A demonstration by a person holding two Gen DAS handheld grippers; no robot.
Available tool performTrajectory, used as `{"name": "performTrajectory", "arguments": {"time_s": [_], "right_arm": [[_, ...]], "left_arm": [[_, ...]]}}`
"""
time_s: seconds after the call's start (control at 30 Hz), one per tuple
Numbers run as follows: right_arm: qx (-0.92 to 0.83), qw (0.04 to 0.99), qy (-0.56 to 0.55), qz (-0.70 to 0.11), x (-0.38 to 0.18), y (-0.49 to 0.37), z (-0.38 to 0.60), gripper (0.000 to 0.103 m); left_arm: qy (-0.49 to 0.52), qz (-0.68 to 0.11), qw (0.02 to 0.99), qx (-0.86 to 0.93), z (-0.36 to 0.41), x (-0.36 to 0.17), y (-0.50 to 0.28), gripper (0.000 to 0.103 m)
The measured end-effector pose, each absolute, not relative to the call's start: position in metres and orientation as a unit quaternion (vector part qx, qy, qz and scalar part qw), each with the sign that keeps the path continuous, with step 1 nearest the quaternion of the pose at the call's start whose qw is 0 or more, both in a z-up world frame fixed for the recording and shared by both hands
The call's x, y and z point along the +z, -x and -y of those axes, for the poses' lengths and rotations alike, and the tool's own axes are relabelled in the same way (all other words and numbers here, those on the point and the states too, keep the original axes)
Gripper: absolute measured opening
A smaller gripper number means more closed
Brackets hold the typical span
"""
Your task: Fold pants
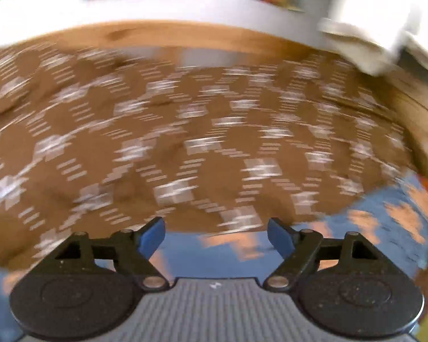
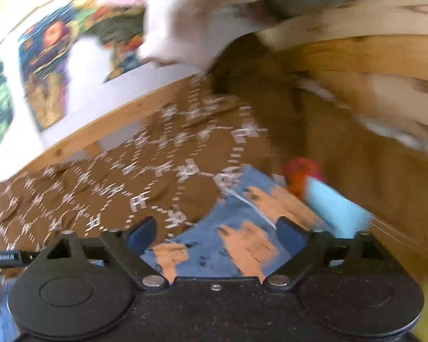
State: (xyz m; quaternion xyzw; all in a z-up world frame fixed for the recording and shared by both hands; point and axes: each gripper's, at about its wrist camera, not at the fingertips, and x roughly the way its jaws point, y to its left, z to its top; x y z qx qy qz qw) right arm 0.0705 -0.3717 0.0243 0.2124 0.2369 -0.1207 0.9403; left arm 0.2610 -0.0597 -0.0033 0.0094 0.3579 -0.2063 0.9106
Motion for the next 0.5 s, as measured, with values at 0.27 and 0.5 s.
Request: {"name": "performTrajectory", "arguments": {"time_s": [0.27, 0.5], "right_arm": [[-0.161, 0.948, -0.143, -0.233, 0.005, -0.043, 0.372, 0.094], [-0.162, 0.959, -0.063, -0.223, -0.015, -0.053, 0.361, 0.092]], "left_arm": [[-0.110, -0.376, 0.848, -0.356, 0.207, -0.010, -0.287, 0.084], [-0.271, -0.312, 0.835, -0.364, 0.283, -0.041, -0.275, 0.077]]}}
